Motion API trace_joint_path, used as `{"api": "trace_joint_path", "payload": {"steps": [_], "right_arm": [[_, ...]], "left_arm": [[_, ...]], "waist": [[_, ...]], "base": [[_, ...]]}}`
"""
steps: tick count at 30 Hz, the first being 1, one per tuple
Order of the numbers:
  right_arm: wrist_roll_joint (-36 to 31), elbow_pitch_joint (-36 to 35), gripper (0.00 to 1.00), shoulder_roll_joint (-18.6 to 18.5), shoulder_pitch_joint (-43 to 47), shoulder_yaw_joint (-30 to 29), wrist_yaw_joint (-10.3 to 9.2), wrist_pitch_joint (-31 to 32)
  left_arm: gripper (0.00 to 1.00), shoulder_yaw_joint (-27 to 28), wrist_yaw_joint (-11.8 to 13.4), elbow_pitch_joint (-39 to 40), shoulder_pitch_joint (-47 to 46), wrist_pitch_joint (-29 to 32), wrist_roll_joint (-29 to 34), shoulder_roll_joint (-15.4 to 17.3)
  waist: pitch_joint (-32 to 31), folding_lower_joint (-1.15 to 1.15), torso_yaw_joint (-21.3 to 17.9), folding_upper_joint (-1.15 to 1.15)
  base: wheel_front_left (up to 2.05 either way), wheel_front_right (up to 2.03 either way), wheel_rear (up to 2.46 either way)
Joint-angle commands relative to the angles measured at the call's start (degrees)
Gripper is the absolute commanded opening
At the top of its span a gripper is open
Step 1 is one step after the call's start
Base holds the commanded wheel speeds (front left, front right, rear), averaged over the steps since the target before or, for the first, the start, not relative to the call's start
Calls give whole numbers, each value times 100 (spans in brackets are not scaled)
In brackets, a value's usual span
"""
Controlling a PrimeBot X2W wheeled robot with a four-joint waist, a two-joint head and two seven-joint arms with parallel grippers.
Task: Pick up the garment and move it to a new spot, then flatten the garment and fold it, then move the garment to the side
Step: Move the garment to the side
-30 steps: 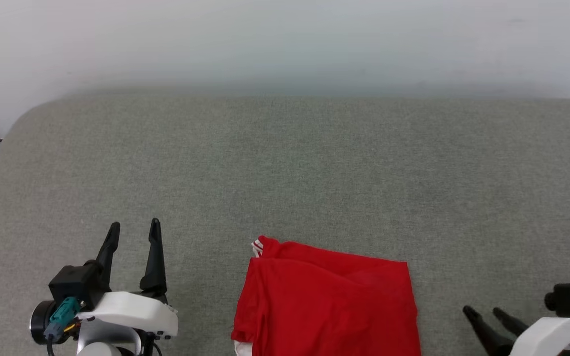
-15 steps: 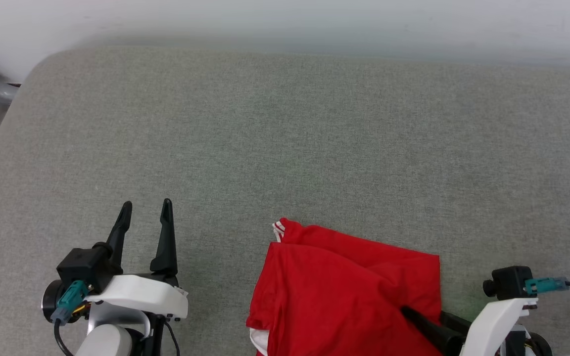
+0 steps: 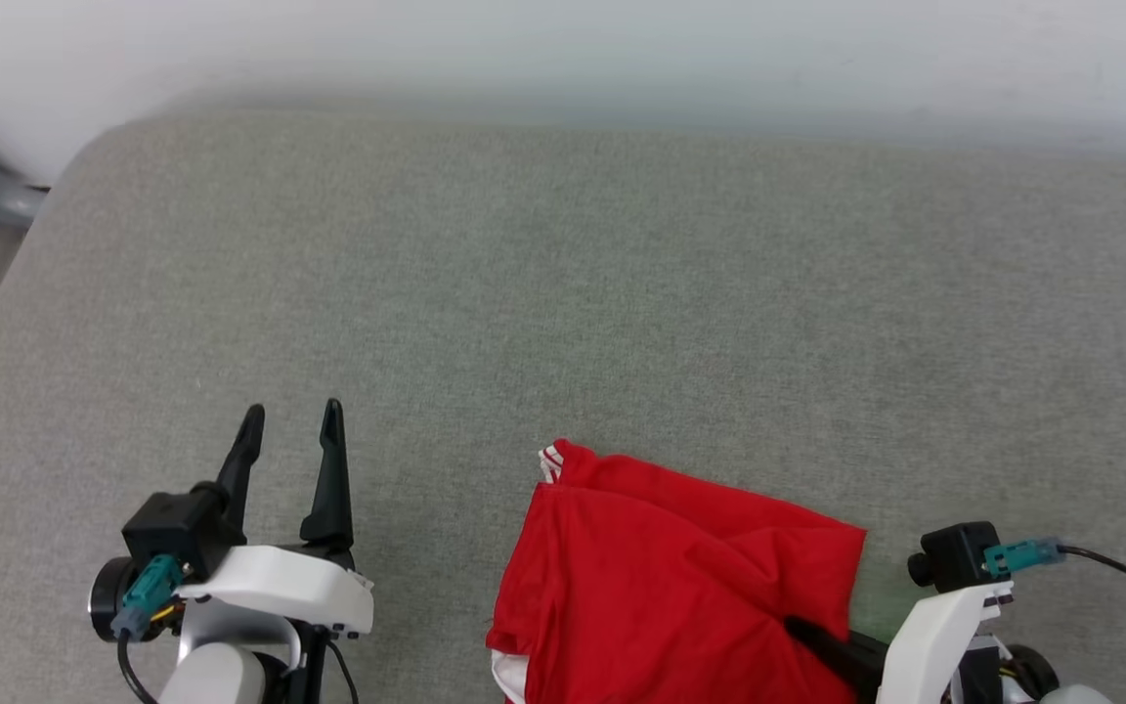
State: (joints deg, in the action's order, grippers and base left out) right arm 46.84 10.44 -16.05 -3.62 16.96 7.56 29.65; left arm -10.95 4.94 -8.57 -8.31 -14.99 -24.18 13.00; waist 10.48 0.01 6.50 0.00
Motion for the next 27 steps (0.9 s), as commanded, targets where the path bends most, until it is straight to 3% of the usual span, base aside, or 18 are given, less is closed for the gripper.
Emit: {"api": "trace_joint_path", "payload": {"steps": [1,8,16,27], "right_arm": [[-95,-66,0,-134,-42,14,-13,-84],[-492,-490,0,-512,-156,3,-12,81],[-995,-913,0,-923,-446,-447,-12,367],[-1557,-553,0,-855,-1380,-911,-12,315]], "left_arm": [[100,21,-27,-3,119,-26,64,-33],[100,215,28,217,411,-20,138,23],[100,160,-80,572,179,-19,257,43],[100,77,-107,1218,-225,300,519,430]], "waist": [[-198,-1,-107,0],[-335,-1,-701,0],[212,-1,-1767,0],[1073,-1,-3045,0]], "base": [[0,0,0],[0,0,0],[0,0,0],[0,0,0]]}}
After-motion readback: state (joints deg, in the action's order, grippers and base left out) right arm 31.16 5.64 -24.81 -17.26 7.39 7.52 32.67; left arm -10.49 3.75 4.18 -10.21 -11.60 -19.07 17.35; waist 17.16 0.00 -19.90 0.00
